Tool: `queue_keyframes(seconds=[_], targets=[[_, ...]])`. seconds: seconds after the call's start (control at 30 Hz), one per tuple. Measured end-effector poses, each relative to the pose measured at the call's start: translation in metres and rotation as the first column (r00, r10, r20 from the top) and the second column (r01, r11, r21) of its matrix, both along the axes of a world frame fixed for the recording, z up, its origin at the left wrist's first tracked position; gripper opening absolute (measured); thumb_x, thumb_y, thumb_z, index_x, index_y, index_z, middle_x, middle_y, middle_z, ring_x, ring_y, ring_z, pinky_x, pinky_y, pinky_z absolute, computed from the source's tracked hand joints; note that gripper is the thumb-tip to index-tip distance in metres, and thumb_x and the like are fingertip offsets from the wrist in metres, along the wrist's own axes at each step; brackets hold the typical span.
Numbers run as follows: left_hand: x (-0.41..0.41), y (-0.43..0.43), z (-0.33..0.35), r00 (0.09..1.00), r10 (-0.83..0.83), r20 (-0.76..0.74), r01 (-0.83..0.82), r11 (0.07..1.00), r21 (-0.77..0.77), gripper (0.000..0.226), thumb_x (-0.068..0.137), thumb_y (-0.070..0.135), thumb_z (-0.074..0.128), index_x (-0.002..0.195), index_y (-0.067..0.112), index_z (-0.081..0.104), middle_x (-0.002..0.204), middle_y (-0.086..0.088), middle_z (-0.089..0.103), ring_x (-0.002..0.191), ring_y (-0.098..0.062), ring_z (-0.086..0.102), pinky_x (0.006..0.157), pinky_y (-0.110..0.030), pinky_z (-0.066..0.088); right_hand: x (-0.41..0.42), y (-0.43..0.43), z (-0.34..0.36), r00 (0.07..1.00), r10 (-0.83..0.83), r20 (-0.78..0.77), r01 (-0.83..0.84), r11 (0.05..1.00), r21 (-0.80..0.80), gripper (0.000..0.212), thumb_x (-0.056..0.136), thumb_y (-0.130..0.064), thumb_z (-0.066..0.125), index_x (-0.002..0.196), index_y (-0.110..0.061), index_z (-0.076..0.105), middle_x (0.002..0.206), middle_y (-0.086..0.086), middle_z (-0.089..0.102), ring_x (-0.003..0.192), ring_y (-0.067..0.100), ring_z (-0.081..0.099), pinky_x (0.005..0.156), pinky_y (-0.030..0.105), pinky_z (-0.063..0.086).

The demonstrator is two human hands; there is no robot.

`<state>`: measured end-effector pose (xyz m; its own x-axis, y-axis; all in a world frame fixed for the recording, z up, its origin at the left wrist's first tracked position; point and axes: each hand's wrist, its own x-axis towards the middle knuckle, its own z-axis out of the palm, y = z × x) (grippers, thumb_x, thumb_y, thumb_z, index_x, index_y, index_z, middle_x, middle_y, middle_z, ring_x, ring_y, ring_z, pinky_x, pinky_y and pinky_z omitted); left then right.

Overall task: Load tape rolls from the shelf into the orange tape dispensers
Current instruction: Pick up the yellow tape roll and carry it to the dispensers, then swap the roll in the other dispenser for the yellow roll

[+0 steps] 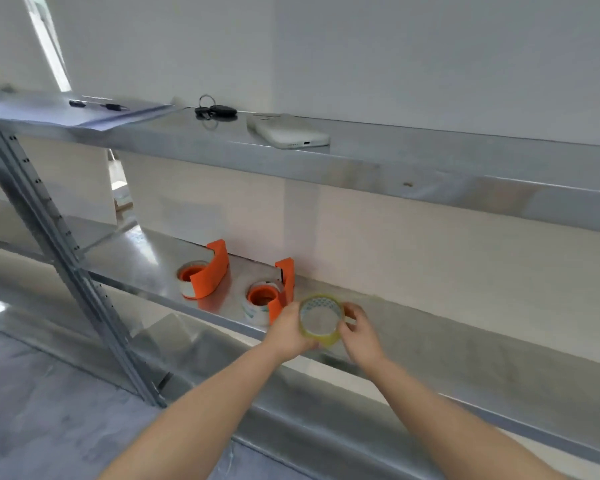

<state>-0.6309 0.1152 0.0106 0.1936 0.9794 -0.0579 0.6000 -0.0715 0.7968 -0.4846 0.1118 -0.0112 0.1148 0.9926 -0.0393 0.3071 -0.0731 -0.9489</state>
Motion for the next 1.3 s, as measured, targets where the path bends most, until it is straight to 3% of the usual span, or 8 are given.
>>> queue_keyframes(seconds=[0.3,0.5,0.67,0.83,0.97,1.03,1.13,1.3], targets=[[-0.016,0.068,-0.05,0.986,-0.132,-0.098,0.122,0.987,-0.106,0.078,0.064,0.021,0.079,0.13,0.007,0.04,0.129,-0.01,0.054,0.118,-0.024,0.055,0.097,-0.027,0.044,-0.026,0.042,-0.032,0.97,-0.217,0.112,0.232,0.962,-0.143,0.028,0.086,-0.005,0.054,0.113,-0.007,0.059,0.116,0.013,0.064,0.108,0.028,0.06,0.091,0.029,0.045],[-0.023,0.072,-0.055,0.875,-0.378,-0.302,0.336,0.924,-0.182,0.1,0.081,0.037,0.062,0.147,0.006,-0.006,0.158,-0.016,-0.009,0.147,-0.028,-0.004,0.12,-0.042,0.009,-0.043,0.045,-0.037,0.928,-0.333,0.164,0.361,0.914,-0.185,0.031,0.09,-0.004,0.05,0.12,-0.005,0.057,0.123,0.017,0.062,0.114,0.031,0.058,0.091,0.028,0.042],[-0.06,0.072,-0.017,0.852,-0.523,-0.038,0.524,0.846,0.1,0.09,0.083,0.031,0.064,0.149,0.015,0.005,0.158,0.001,-0.011,0.144,-0.009,-0.011,0.114,-0.016,0.001,-0.062,0.045,-0.023,0.817,-0.566,0.111,0.577,0.807,-0.126,0.045,0.092,-0.005,0.047,0.136,-0.003,0.039,0.138,0.019,0.047,0.12,0.032,0.05,0.096,0.031,0.039],[-0.16,0.119,-0.005,0.997,-0.059,0.046,0.037,0.922,0.386,0.092,0.069,0.032,0.076,0.144,0.012,0.028,0.152,0.002,0.019,0.144,-0.015,0.011,0.118,-0.034,0.017,-0.113,0.071,0.011,0.848,-0.453,0.274,0.423,0.891,0.166,0.043,0.087,-0.003,0.052,0.129,-0.008,0.046,0.131,0.012,0.049,0.117,0.028,0.049,0.101,0.04,0.041],[-0.235,0.14,-0.019,0.934,0.343,-0.097,-0.328,0.934,0.144,0.115,0.058,0.042,0.081,0.147,0.012,0.014,0.156,-0.012,0.019,0.145,-0.028,0.013,0.118,-0.044,0.016,-0.179,0.086,0.033,0.933,-0.2,0.298,0.165,0.976,0.139,0.042,0.077,-0.015,0.051,0.118,-0.007,0.055,0.113,0.007,0.055,0.107,0.026,0.054,0.096,0.034,0.043],[-0.259,0.138,-0.03,0.915,0.388,-0.111,-0.395,0.918,-0.042,0.131,0.048,0.053,0.082,0.148,0.015,0.007,0.155,-0.012,0.024,0.143,-0.03,0.02,0.117,-0.048,0.017,-0.209,0.085,0.039,0.947,0.015,0.321,-0.031,0.998,0.046,0.052,0.074,-0.028,0.047,0.123,-0.01,0.052,0.113,0.007,0.054,0.097,0.022,0.057,0.092,0.029,0.044],[-0.267,0.137,-0.046,0.91,0.407,-0.085,-0.415,0.887,-0.2,0.141,0.037,0.062,0.075,0.148,0.016,0.0,0.146,-0.01,0.043,0.138,-0.031,0.035,0.117,-0.052,0.015,-0.244,0.091,0.041,0.908,0.281,0.31,-0.264,0.96,-0.095,0.044,0.084,-0.006,0.054,0.126,0.003,0.049,0.126,0.017,0.054,0.116,0.027,0.052,0.089,0.017,0.035],[-0.266,0.143,-0.061,0.909,0.409,-0.076,-0.416,0.883,-0.219,0.124,0.046,0.059,0.062,0.148,0.012,0.011,0.14,-0.017,0.049,0.131,-0.035,0.044,0.112,-0.049,0.03,-0.282,0.121,0.016,0.939,0.29,0.184,-0.274,0.956,-0.105,0.073,0.074,-0.008,0.055,0.142,-0.019,0.031,0.136,0.006,0.054,0.123,0.022,0.053,0.093,0.017,0.037]])
